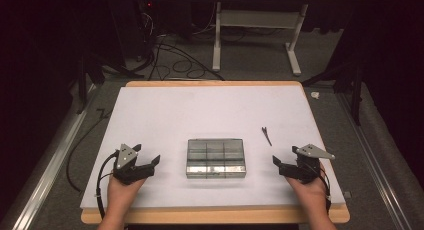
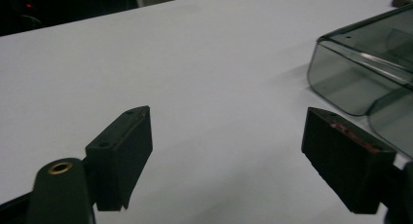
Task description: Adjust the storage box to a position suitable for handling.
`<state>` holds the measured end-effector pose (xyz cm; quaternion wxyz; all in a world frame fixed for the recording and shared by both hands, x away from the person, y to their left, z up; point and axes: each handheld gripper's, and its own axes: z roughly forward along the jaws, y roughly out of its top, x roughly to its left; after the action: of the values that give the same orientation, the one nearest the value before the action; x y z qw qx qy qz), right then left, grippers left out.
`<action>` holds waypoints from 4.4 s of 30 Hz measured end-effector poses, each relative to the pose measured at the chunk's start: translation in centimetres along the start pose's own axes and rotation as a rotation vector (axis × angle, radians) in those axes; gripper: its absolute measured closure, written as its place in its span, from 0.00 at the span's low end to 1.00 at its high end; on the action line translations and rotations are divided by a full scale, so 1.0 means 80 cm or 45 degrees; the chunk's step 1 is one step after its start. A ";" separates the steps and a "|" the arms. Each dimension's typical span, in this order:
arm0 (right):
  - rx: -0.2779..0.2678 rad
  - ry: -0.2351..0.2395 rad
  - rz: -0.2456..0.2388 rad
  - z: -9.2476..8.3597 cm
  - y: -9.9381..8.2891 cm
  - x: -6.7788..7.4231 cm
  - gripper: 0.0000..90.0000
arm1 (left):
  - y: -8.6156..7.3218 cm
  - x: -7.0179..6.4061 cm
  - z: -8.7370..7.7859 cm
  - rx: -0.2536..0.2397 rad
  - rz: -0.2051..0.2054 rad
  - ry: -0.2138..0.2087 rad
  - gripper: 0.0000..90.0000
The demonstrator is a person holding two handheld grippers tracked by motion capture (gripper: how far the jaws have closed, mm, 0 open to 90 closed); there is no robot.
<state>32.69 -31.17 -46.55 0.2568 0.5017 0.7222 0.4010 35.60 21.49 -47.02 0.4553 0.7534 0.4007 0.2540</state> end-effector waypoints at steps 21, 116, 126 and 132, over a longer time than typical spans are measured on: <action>0.024 0.004 0.005 0.018 0.011 0.019 0.30 | 0.010 -0.028 0.017 0.065 -0.029 -0.202 0.36; 0.243 -0.095 0.073 -0.033 -0.031 -0.008 0.97 | 0.009 -0.056 0.025 0.076 0.020 -0.197 0.77; 0.215 -0.091 0.067 -0.033 -0.031 -0.005 0.84 | 0.005 -0.055 0.026 0.101 0.016 -0.189 0.80; 0.133 -0.083 0.052 -0.039 -0.020 -0.002 0.81 | 0.009 -0.060 0.037 0.139 0.006 -0.195 0.94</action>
<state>29.48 -32.62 -46.20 0.2452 0.5420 0.7229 0.3514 35.44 15.89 -47.80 0.4422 0.7953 0.3762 0.1745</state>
